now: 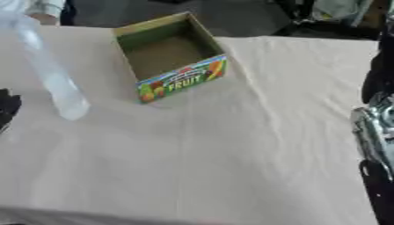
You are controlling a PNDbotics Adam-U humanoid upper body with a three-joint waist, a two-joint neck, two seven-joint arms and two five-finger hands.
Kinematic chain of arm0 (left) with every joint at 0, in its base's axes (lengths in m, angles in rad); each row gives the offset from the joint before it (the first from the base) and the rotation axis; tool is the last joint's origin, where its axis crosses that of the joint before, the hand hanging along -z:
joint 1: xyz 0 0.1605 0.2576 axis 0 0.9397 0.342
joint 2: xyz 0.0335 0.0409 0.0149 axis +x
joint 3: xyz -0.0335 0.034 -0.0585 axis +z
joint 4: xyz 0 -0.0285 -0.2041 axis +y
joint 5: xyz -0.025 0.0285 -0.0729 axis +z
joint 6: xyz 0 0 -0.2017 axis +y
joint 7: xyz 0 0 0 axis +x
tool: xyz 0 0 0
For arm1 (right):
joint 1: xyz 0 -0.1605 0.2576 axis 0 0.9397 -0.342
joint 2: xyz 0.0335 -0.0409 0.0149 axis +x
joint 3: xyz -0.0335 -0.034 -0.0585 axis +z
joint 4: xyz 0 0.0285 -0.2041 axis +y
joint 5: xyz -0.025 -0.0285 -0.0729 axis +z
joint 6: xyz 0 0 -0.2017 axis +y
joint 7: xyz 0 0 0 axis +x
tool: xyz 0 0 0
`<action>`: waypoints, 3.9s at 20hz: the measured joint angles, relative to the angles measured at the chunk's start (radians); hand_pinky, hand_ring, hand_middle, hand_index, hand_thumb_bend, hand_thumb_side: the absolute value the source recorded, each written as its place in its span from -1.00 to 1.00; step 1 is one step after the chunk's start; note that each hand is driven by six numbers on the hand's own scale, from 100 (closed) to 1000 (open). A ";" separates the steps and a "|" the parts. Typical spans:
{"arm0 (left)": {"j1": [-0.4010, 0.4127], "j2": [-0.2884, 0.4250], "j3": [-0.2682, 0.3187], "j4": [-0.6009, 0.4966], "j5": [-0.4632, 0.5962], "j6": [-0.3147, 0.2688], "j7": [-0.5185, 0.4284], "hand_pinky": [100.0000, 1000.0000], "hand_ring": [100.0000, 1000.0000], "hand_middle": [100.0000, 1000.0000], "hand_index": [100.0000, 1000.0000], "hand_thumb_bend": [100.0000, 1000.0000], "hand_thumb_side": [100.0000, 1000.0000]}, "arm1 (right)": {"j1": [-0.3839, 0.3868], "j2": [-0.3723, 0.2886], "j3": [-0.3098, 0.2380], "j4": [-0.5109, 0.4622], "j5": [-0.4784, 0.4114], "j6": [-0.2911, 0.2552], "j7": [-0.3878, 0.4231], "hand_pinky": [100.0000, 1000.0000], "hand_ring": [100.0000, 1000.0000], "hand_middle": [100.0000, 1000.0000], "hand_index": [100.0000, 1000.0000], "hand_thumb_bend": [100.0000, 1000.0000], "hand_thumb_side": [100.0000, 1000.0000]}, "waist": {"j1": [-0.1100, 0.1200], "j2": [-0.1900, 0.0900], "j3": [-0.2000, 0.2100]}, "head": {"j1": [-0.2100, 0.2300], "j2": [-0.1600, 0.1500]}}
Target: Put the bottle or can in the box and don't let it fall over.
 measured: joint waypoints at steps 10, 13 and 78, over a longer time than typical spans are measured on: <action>-0.072 -0.041 -0.016 0.064 0.045 0.019 0.006 -1.00 -1.00 -1.00 1.00 0.38 1.00 | 0.000 0.001 0.004 0.000 -0.001 -0.002 -0.002 1.00 0.87 0.83 0.73 -1.00 0.39 | 0.000 -0.002 -0.001 | -0.002 0.000; -0.093 -0.049 -0.016 0.083 0.050 0.014 0.006 -1.00 -1.00 -1.00 1.00 0.38 1.00 | 0.000 0.001 0.005 0.000 -0.004 -0.003 -0.002 1.00 0.87 0.83 0.73 -1.00 0.39 | -0.001 -0.002 -0.002 | -0.002 0.000; -0.845 -0.059 -0.087 0.579 0.022 0.064 -0.211 -1.00 -1.00 -1.00 0.94 0.28 1.00 | -0.125 0.048 0.070 -0.030 -0.046 0.004 0.059 1.00 0.88 0.84 0.73 -1.00 0.44 | 0.005 0.100 -0.157 | 0.064 -0.098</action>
